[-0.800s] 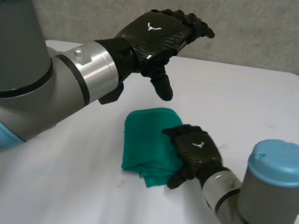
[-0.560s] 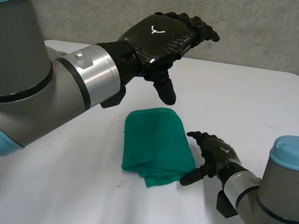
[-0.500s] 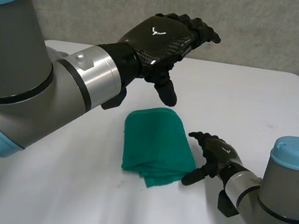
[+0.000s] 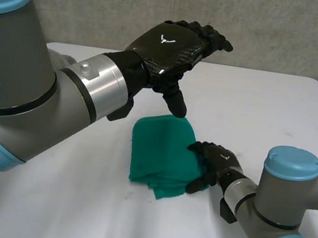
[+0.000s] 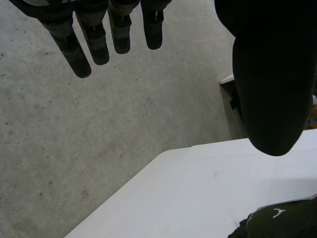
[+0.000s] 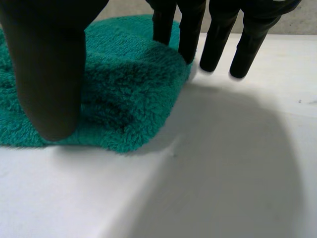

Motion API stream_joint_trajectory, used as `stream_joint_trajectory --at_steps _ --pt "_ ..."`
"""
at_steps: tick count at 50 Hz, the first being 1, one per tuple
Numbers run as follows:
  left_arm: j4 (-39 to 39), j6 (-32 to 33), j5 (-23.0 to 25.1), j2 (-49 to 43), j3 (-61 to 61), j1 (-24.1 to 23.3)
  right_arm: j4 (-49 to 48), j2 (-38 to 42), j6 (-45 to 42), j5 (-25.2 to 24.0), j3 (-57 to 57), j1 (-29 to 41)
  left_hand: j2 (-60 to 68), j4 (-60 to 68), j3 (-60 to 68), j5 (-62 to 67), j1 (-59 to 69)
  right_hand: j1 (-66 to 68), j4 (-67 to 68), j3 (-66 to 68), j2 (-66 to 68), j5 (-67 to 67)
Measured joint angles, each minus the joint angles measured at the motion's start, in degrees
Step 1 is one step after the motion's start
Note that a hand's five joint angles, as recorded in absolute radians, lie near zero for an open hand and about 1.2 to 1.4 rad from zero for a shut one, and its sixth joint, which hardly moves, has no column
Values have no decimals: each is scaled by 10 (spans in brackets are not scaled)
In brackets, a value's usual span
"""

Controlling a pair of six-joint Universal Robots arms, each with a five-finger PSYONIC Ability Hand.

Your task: Fold the laundry.

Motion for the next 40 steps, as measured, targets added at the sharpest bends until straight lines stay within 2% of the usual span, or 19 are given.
stream_joint_trajectory --at_steps 2,5,7,8,17,25,33,36,40 --pt "1 0 0 1 -2 0 -2 5 0 0 -7 2 0 0 0 0 0 43 63 58 56 57" --pt "2 -1 0 2 -6 1 -7 12 0 0 -17 3 0 0 0 0 0 194 275 280 252 244" --pt "3 -2 1 3 -9 1 -10 18 0 -1 -26 2 0 0 0 0 0 263 396 391 312 352" --pt "4 -3 1 3 -10 2 -11 20 0 -2 -29 2 0 0 0 0 0 268 414 403 319 366" --pt "10 -14 6 13 -16 6 -17 44 -8 -16 -77 -23 0 0 0 0 0 269 433 416 348 386" --pt "18 -31 11 30 -15 5 -11 94 -20 -14 -199 -87 0 0 0 0 0 269 434 416 348 387" --pt "18 -32 16 43 -10 1 48 192 -18 41 -409 -170 0 0 0 0 0 269 434 416 348 395" --pt "16 -31 17 47 -9 -1 87 254 -17 77 -534 -217 0 0 0 0 0 269 434 419 348 396" --pt "14 -31 17 49 -8 -5 128 322 -19 94 -662 -262 0 0 0 0 0 269 434 424 359 399"
